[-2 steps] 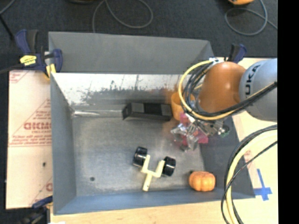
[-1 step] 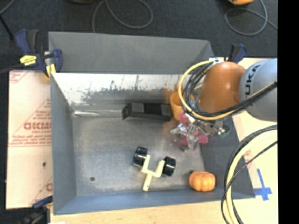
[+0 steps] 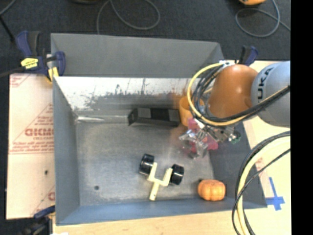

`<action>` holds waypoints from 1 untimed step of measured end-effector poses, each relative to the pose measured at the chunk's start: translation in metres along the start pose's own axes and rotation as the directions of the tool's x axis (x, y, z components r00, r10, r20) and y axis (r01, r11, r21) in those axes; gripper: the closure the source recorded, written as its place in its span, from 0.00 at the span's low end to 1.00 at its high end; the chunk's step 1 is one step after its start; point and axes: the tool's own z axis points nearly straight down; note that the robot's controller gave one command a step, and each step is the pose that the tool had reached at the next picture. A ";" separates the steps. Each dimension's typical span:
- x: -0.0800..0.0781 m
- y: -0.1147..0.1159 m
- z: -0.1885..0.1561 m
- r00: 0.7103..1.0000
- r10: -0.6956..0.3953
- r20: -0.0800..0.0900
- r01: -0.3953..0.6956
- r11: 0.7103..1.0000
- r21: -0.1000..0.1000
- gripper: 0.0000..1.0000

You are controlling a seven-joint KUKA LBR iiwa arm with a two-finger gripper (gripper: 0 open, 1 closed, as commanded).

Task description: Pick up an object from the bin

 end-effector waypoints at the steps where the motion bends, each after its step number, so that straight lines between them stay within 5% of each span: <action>1: 0.001 0.000 -0.010 1.000 0.000 -0.002 0.000 1.000 0.001 1.00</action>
Offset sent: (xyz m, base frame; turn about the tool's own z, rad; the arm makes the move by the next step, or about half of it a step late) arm 0.0002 0.0000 0.0183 0.0000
